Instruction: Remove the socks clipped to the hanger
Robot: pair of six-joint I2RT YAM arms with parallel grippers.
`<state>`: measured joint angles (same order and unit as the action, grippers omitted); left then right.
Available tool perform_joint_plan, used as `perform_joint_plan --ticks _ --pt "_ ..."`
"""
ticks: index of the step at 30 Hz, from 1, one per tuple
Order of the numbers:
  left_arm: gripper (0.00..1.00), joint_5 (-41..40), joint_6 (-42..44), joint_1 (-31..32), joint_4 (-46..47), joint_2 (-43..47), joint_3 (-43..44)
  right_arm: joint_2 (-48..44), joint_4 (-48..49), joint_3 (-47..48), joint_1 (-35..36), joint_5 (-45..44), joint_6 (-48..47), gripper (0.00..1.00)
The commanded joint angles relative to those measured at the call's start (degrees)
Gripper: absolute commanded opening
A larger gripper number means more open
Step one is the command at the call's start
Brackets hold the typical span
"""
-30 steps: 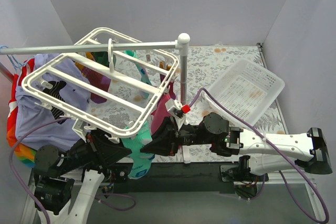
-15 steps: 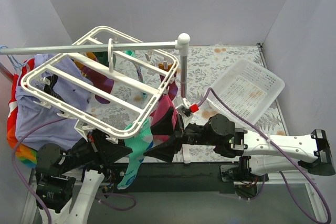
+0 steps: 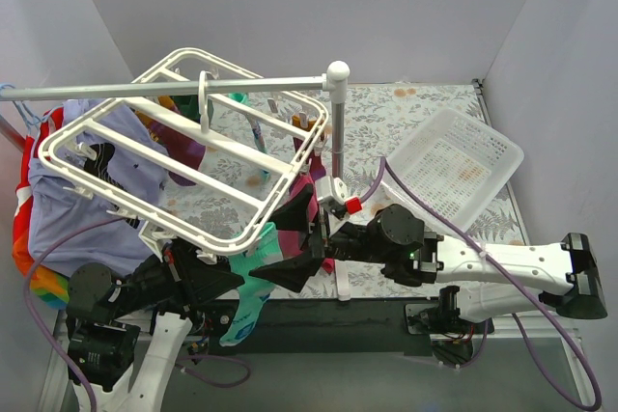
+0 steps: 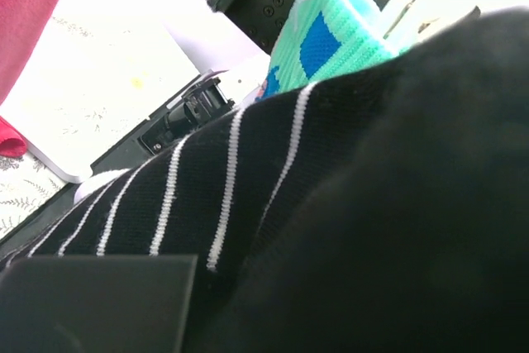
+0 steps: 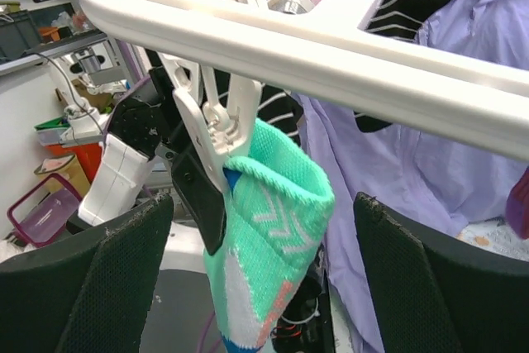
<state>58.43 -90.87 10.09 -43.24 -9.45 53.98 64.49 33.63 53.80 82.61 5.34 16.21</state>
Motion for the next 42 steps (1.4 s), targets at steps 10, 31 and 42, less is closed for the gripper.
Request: perform_joint_plan --ticks 10,31,42 --pt "0.0 3.2 1.0 -0.9 -0.7 -0.4 -0.5 2.7 14.1 3.8 -0.2 5.8 -2.2 0.84" --pt "0.0 3.6 1.8 -0.9 -1.2 -0.6 -1.5 4.9 23.7 2.3 -2.4 8.0 6.7 0.54" --pt "0.0 3.3 2.0 -0.9 -1.8 -0.6 -1.5 4.9 23.8 1.5 -3.2 8.6 8.3 0.26"
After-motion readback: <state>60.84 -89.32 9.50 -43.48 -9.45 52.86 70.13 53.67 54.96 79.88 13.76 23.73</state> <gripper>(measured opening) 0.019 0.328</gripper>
